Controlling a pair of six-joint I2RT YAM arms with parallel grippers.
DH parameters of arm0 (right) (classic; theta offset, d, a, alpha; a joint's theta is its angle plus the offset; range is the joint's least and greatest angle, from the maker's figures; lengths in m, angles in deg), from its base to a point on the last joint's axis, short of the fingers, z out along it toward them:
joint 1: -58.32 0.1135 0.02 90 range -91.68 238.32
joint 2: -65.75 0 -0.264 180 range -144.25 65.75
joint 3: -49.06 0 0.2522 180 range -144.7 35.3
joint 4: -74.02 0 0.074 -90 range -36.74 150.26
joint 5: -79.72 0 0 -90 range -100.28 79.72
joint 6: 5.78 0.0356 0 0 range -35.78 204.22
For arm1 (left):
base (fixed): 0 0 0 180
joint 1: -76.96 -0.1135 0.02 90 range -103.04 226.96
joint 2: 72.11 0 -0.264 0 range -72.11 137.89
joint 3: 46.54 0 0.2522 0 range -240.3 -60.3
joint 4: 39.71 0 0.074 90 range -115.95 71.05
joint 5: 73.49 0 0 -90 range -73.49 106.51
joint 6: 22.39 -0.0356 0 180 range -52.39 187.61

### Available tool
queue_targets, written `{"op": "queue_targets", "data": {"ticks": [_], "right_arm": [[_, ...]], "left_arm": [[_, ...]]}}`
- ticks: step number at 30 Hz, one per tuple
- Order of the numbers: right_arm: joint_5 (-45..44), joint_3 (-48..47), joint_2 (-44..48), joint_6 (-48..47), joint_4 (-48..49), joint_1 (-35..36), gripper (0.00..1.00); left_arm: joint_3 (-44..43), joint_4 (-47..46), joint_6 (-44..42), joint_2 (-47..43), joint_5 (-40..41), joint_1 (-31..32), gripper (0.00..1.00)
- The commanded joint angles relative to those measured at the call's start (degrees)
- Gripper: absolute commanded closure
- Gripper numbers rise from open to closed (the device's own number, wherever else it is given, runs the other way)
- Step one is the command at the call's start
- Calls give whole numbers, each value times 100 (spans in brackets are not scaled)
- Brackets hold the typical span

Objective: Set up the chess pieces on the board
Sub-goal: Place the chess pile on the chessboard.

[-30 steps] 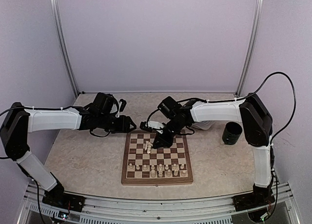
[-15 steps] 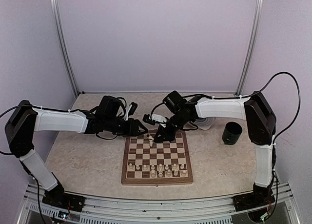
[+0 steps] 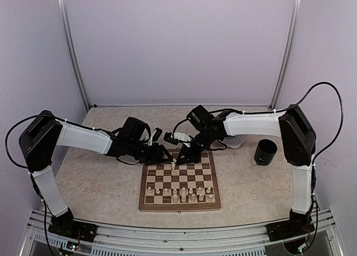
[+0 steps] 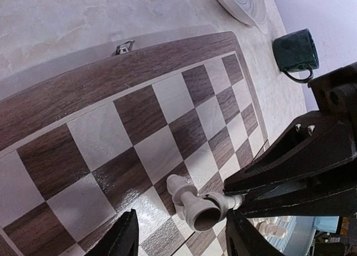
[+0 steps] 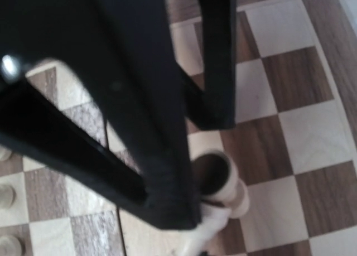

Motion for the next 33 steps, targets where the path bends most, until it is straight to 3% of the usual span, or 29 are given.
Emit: {"op": "queue_targets", "data": {"ticks": [1,8,19,30,33], "right_arm": [[112,98,345,-116,42,-10,98],[420,216,765,-334,-80,-10,98],[188,441,865,-469,-107,-9,98],[263,164,488,-500,-338,-63,98],[243,150,448,-530,-391,-84,97]], "left_arm": [[-223,-218,150,209,-108,55,48],[-201,-235,263,332,-65,-34,51],[-172,-277,142,357,-118,-73,51],[465,-454,-1230,-683,840,81,47],[890,-935,-1741,-1128,1039,281,46]]}}
